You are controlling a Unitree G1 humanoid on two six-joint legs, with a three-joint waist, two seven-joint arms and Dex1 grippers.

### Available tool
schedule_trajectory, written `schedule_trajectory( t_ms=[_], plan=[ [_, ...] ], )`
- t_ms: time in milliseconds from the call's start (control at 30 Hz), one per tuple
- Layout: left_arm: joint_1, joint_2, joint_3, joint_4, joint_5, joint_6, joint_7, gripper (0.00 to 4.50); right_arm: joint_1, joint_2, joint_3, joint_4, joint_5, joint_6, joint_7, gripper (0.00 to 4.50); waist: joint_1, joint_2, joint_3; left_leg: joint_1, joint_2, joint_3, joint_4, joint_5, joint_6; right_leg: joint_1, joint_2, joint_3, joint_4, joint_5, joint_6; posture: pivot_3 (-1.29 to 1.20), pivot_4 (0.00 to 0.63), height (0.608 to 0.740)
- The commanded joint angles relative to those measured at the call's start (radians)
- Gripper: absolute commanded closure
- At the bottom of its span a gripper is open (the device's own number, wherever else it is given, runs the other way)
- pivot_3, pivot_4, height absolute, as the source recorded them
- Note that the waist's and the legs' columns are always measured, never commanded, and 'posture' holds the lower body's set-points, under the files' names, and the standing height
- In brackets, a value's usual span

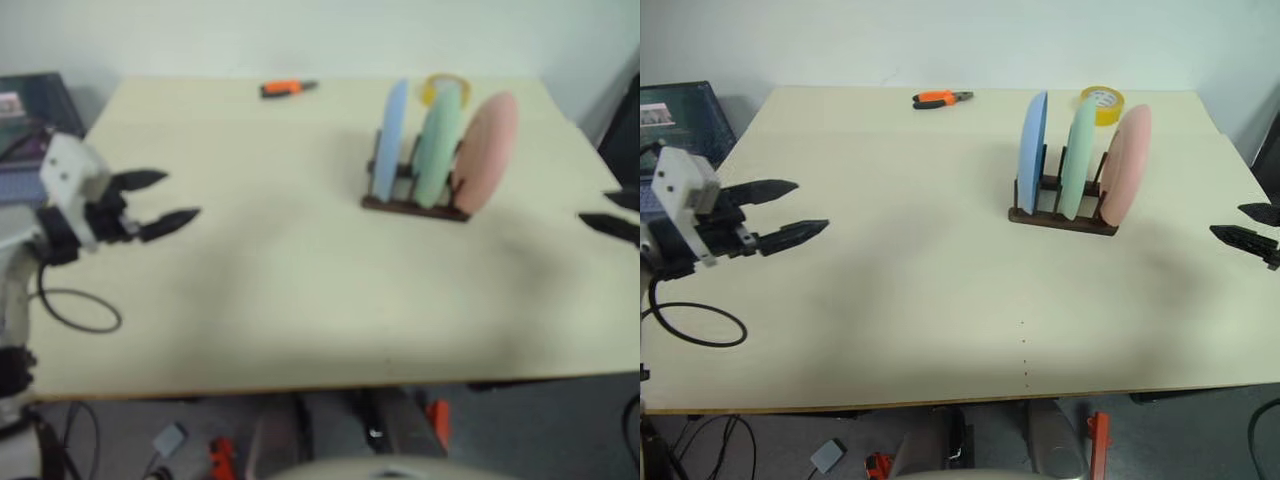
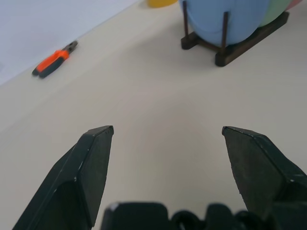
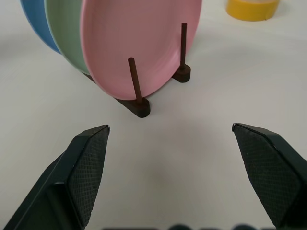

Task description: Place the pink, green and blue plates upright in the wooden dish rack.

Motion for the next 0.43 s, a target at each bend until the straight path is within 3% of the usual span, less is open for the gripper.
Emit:
schedule_trajectory(
  t_ms=[33, 433],
  plan=[
    [-0.001, 0.044, 0.060, 0.015, -0.013, -0.022, -0.018, 0.48, -0.046, -0.030, -0.027, 0.031, -0.007, -0.043, 0.028, 0.03, 0.000, 0.000, 0.000, 0.000, 0.000, 0.001, 0.000, 0.000, 0.000, 0.000, 0.000, 0.001, 0.000, 0.000, 0.000, 0.00, 0.150, 0.740],
    [0.089, 0.073, 0.119, -0.032, -0.031, 0.001, -0.025, 0.48, -0.074, -0.007, -0.005, 0.089, -0.041, -0.052, 0.067, 0.03, 0.001, 0.000, 0.000, 0.001, 0.000, 0.004, -0.001, 0.000, 0.000, 0.000, -0.006, 0.001, 0.000, 0.001, 0.001, 0.00, 0.150, 0.740]
  ],
)
